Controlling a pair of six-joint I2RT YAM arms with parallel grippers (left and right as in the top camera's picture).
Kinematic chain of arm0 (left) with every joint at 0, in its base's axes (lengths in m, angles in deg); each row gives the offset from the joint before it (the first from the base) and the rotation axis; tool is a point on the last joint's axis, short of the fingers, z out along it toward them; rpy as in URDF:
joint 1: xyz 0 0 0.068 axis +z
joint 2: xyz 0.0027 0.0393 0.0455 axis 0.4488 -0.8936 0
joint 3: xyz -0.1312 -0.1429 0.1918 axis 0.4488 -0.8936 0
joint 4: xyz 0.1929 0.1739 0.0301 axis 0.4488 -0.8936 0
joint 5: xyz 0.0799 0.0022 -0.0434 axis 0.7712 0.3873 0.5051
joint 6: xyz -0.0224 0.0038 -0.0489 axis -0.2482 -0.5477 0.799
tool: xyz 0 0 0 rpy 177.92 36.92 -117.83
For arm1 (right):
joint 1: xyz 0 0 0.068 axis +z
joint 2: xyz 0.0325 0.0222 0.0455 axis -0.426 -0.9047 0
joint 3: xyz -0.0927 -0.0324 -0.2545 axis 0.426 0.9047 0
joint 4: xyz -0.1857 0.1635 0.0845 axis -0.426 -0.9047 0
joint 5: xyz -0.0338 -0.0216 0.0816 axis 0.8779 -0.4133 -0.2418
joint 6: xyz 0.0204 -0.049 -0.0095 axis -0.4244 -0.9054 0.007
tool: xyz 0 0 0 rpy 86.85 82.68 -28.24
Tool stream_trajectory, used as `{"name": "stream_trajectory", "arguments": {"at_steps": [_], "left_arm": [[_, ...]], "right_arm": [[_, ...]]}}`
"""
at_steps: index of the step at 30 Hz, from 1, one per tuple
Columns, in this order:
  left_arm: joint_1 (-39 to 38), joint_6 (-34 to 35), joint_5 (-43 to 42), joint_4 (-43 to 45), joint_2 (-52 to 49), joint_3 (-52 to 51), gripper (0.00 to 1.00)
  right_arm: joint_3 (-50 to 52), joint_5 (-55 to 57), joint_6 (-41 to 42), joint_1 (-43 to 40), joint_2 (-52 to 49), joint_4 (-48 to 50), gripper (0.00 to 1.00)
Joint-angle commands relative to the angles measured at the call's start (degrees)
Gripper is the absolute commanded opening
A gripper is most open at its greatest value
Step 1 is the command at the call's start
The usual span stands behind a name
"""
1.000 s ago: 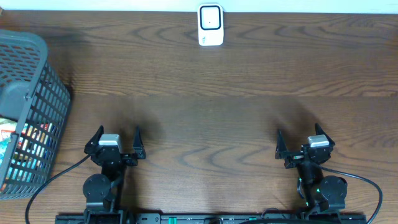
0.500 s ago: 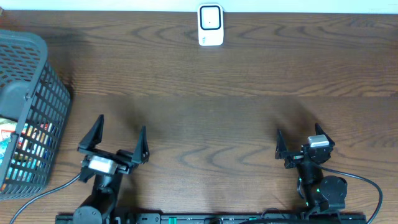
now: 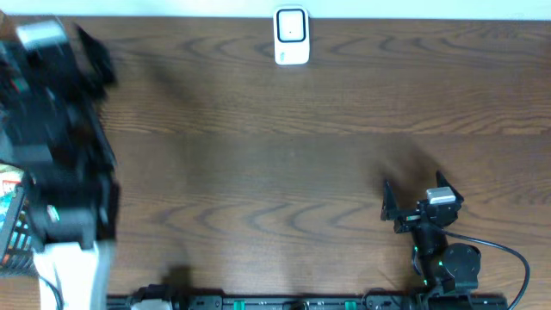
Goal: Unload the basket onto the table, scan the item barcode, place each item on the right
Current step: 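Reach into the basket and grasp the green Kleenex tissue pack with left gripper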
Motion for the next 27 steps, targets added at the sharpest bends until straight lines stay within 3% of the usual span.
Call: {"name": "stream_trajectory", "arguments": {"at_steps": [1,5,8,13,16,18,20,23,27], "left_arm": [[7.82,-2.05,11.58,-5.73,-8.59,11.52,0.97],[19.63,5.55,10.6,-16.5,-13.88,15.52,0.98],[24.02,5.86,6.12,-21.99,-15.87,15.52,0.98],[28.35,6.49,5.49,-30.99,-18.43,15.52,0.98],[33.16,19.93,4.09,-33.07,-19.98,15.52,0.98],[37.2,29.4,-1.22,-34.91,-21.31,15.52,0.98],[42.75,35.04,-14.53,-35.41,-24.59,15.52,0.98],[45.59,34.99,-23.32,-37.03,-27.98,15.5,0.98],[47.08,35.82,-22.75,-41.42,-31.04,15.47,0.98]], "right_arm": [[0.09,-0.11,-0.48,-0.35,0.31,-0.2,0.99],[0.09,-0.11,-0.48,-0.35,0.31,-0.2,0.99],[0.09,-0.11,-0.48,-0.37,0.31,-0.2,0.99],[0.09,-0.11,-0.48,-0.35,0.31,-0.22,0.99],[0.09,-0.11,-0.48,-0.37,0.31,-0.22,0.99],[0.09,-0.11,-0.48,-0.35,0.31,-0.2,0.99],[0.09,-0.11,-0.48,-0.35,0.31,-0.22,0.99],[0.09,-0.11,-0.48,-0.35,0.31,-0.2,0.99],[0.09,-0.11,-0.5,-0.35,0.31,-0.2,0.99]]}}
